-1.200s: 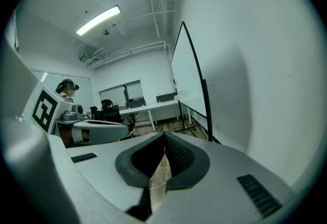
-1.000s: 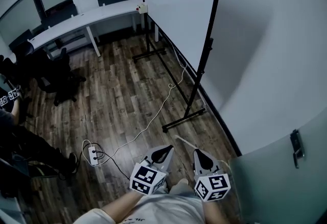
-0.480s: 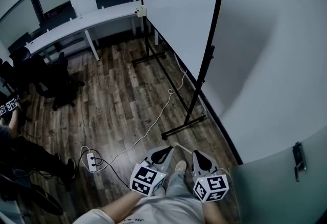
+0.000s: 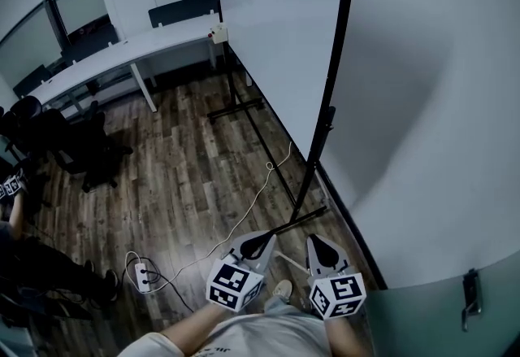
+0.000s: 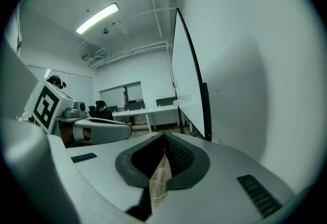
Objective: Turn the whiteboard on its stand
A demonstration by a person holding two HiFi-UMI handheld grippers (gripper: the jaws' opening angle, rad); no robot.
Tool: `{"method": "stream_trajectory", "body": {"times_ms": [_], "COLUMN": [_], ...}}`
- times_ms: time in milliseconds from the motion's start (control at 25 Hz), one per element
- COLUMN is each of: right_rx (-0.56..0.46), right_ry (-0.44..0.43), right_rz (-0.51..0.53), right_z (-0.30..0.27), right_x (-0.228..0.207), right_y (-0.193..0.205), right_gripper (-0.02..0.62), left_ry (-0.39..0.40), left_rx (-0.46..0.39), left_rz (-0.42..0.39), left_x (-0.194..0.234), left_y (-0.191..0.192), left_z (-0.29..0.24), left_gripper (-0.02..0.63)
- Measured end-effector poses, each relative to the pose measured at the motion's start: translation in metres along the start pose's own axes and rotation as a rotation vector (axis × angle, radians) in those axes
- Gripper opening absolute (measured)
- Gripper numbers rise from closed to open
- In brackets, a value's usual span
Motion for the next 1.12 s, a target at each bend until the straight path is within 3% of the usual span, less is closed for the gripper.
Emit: {"method": "stream_trajectory", "body": {"times_ms": [440, 1120], "right_rx": [-0.004, -0.004], "right_ry": [-0.030, 0.023], "right_rz": [0.029, 0.000], "right_z": [-0.058, -0.098], "right_x": [-0.054, -0.063], "right_y": [-0.028, -0.044], "right_gripper": [0.008, 0.008], "left_ry": [-0.046, -0.005], "left_rx": [-0.030, -0.004], "left_rz": [0.027, 0.020], "left_x": [0.031, 0.072], "left_y": [-0.027, -0.044], "left_z": [-0.065, -0.086], "left_gripper": [0.011, 0.011]}}
Point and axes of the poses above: the fingertips, and each gripper's own axes: z backward along the fingers, x to its left, y out of its underside, the point moved 2 cm from there along z, backward along the fingers, and after that the axes turned 10 degrees about y, right-handed, at the moved point
